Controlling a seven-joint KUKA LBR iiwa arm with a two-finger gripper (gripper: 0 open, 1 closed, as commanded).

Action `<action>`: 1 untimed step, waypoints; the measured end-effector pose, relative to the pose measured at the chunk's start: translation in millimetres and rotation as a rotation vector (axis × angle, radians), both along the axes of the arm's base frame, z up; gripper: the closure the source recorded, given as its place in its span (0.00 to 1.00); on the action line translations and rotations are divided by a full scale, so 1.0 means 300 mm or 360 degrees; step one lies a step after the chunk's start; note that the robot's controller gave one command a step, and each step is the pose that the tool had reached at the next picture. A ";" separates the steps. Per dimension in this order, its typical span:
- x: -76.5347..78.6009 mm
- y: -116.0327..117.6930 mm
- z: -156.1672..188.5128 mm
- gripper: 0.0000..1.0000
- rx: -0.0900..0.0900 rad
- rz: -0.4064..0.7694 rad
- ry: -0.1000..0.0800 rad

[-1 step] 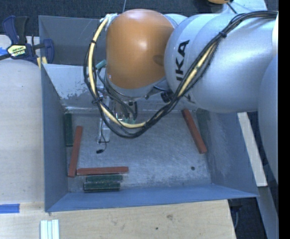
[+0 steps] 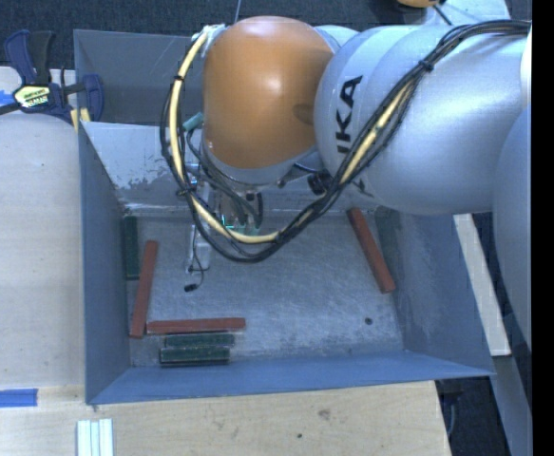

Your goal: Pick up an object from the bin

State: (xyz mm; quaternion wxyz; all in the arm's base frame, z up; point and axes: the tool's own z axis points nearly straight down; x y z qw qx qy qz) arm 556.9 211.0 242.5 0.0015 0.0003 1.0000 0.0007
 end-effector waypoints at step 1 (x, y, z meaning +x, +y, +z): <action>-0.049 -0.027 -0.155 0.00 0.0002 0.0046 -0.0009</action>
Offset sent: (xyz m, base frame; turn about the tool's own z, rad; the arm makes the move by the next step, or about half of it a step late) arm -0.0573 -0.0323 -0.1188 -0.0099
